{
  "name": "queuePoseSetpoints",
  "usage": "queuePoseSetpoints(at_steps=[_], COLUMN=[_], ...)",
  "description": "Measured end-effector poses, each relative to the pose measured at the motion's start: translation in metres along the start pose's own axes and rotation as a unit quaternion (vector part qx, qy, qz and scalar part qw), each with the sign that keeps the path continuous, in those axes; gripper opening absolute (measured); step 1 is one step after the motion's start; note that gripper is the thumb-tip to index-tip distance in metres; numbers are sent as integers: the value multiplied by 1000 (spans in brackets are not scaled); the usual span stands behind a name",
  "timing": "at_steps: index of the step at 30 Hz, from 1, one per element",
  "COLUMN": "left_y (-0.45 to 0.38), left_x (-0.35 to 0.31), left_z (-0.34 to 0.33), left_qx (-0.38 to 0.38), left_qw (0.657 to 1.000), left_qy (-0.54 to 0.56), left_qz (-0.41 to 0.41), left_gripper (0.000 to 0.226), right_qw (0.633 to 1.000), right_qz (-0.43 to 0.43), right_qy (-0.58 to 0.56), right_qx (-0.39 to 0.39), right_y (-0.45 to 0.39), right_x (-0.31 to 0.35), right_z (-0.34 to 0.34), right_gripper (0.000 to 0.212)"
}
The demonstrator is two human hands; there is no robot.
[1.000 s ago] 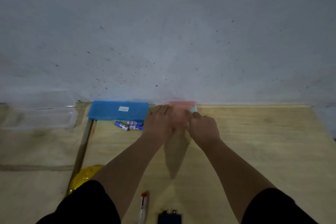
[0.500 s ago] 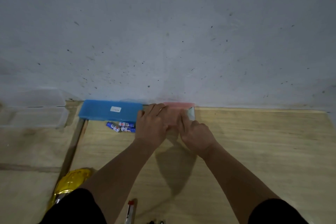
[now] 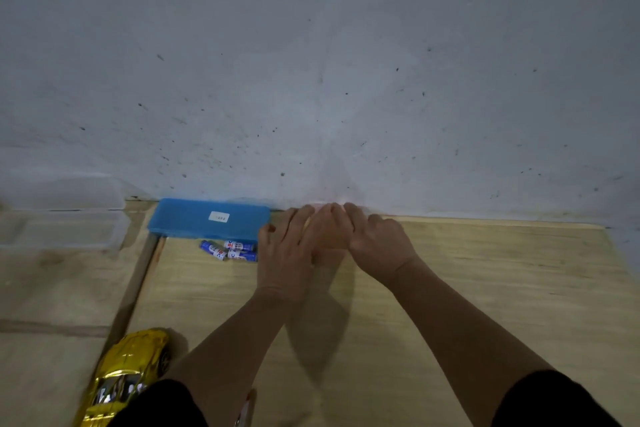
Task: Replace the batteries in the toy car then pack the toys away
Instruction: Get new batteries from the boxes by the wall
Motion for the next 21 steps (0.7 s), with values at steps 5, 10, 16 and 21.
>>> queuePoseSetpoints(at_steps=[5, 10, 16, 21], left_y=[-8, -26, -33, -34], left_x=[7, 18, 23, 23], left_z=[7, 23, 21, 22], left_qx=[7, -7, 2, -19], left_qw=[1000, 1000, 999, 999], left_qy=[-6, 6, -16, -25], left_qz=[-23, -24, -38, -38], left_gripper=[106, 119, 137, 134], right_qw=[999, 993, 990, 984], right_qz=[-15, 86, 88, 80], right_qy=[-22, -27, -98, -160], right_qx=[-40, -73, -45, -2], right_y=[-4, 10, -20, -27], right_x=[-21, 2, 11, 14], right_z=[9, -3, -27, -45], right_gripper=[41, 33, 20, 34])
Point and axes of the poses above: each hand's wrist, its own y-axis away from the middle knuckle, its own z-axis out of the back of the hand, x = y × z, the point moved 4 cm from there along -y, towards the middle knuckle, and after that the axes turned 14 degrees about x, right-handed, at the moved point
